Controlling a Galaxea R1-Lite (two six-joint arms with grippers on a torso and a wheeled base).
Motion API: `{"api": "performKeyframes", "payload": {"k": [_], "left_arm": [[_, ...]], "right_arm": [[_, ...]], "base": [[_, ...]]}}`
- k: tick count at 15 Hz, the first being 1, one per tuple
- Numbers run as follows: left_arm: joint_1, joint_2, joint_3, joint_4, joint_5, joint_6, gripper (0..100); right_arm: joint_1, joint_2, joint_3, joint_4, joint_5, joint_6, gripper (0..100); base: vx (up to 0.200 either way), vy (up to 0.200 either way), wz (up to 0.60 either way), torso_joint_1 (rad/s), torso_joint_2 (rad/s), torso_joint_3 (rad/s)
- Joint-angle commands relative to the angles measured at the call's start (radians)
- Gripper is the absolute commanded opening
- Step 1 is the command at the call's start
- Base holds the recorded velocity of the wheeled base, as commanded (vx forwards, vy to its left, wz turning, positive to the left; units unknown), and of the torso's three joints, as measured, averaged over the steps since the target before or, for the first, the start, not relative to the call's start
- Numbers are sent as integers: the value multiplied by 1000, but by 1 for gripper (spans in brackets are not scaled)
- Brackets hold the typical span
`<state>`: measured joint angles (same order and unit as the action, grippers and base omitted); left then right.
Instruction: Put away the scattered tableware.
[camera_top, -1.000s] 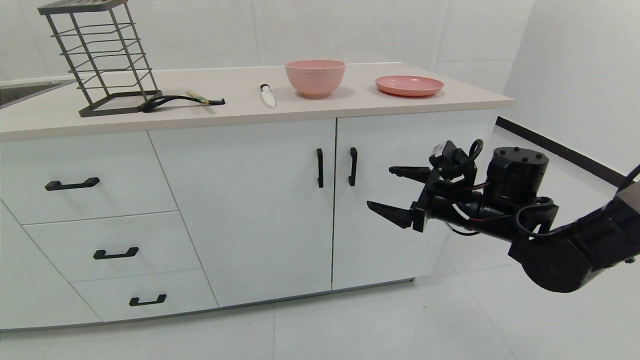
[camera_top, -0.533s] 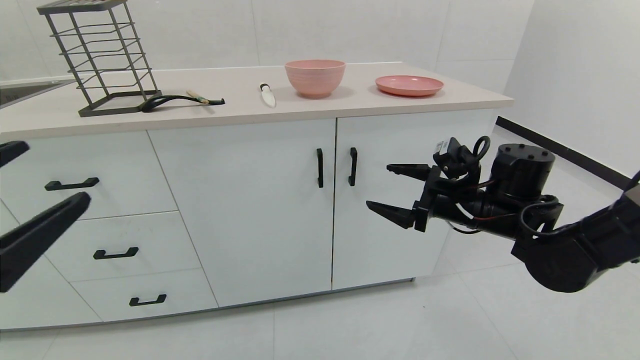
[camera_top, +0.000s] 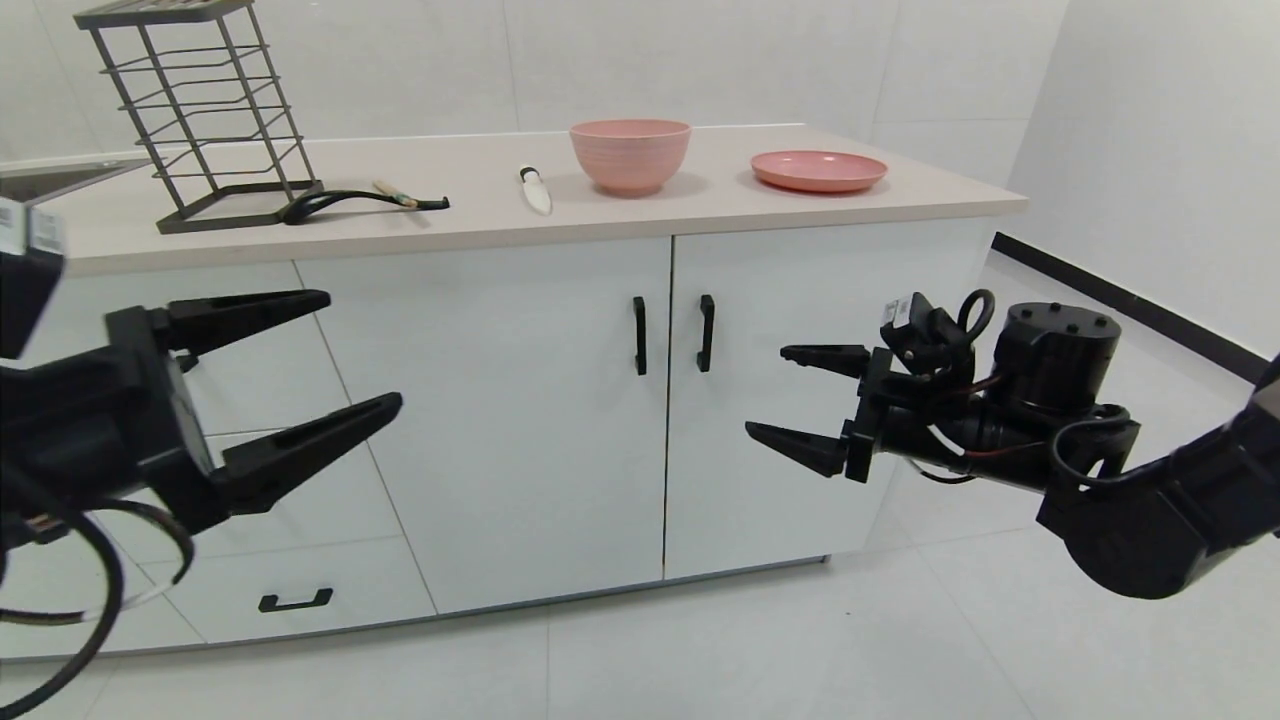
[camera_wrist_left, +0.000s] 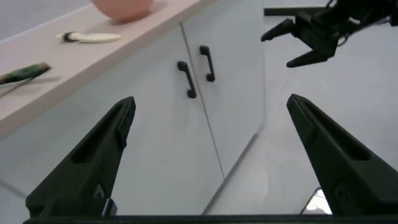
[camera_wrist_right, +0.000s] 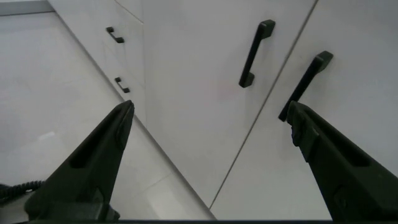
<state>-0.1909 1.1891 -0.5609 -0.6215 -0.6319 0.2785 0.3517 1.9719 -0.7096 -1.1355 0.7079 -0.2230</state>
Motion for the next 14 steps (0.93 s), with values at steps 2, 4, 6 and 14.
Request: {"api": "performKeyframes", "payload": {"k": [2, 4, 6, 14], "left_arm": [[-105, 253, -33, -89, 69, 88, 100], [-147, 336, -85, -93, 72, 87, 100], [-191, 431, -180, -95, 66, 87, 100], [-280, 670, -315, -257, 46, 34, 100]], "right_arm": [[-31, 45, -24, -6, 15, -1, 100], [-40, 93, -76, -7, 15, -3, 100], [-40, 157, -149, -6, 27, -3, 100], [-40, 370, -439, 2, 68, 2, 100]], "base": [[0, 0, 0, 0, 0, 0], [0, 0, 0, 0, 0, 0], [0, 0, 0, 0, 0, 0], [0, 0, 0, 0, 0, 0]]}}
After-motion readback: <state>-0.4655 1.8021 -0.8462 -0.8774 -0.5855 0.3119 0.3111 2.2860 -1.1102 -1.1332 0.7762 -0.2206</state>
